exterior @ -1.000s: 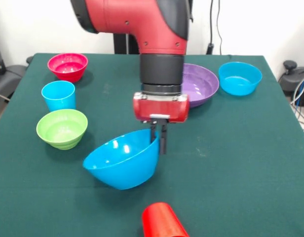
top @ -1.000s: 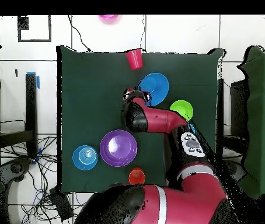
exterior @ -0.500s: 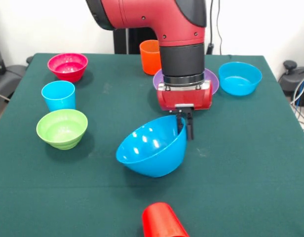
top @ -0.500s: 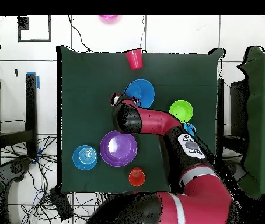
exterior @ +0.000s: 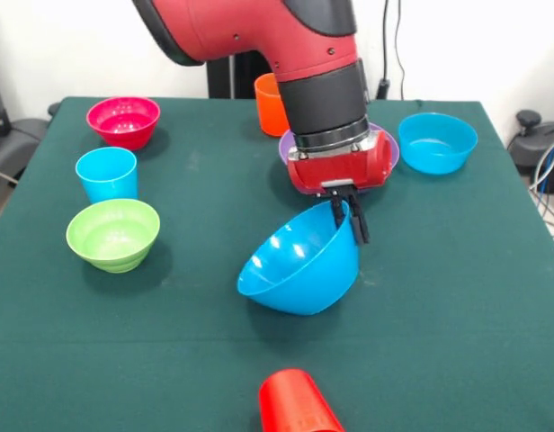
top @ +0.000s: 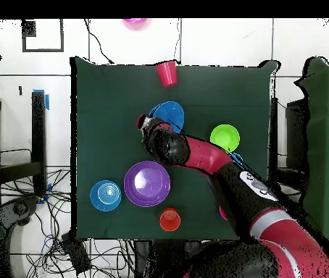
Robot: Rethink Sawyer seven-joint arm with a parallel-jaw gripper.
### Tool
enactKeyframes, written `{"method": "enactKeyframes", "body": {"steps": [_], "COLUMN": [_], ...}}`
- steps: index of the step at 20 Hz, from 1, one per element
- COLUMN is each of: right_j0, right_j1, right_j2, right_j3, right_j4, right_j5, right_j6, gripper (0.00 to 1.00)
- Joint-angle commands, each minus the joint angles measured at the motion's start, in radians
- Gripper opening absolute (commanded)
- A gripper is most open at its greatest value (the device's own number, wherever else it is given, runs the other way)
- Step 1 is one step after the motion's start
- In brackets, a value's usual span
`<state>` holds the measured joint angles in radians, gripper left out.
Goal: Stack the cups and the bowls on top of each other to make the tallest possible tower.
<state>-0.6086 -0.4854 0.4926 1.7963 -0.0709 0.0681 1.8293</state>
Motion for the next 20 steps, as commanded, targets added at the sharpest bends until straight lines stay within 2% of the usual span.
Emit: {"method": "enactKeyframes", "body": {"steps": [1, 6, 15, 20], "right_j0": [-0.086, -0.155, -0.234, -0.269], "right_j1": [0.108, 0.172, 0.306, 0.343], "right_j2": [0.21, 0.277, 0.36, 0.395], "right_j3": [0.157, 0.197, 0.191, 0.214], "right_j4": [0.065, 0.056, 0.049, 0.052], "right_j5": [0.014, -0.009, 0.006, 0.008], "right_j6": [0.211, 0.2, 0.167, 0.175], "gripper": [0.0, 0.0, 0.0, 0.0]}}
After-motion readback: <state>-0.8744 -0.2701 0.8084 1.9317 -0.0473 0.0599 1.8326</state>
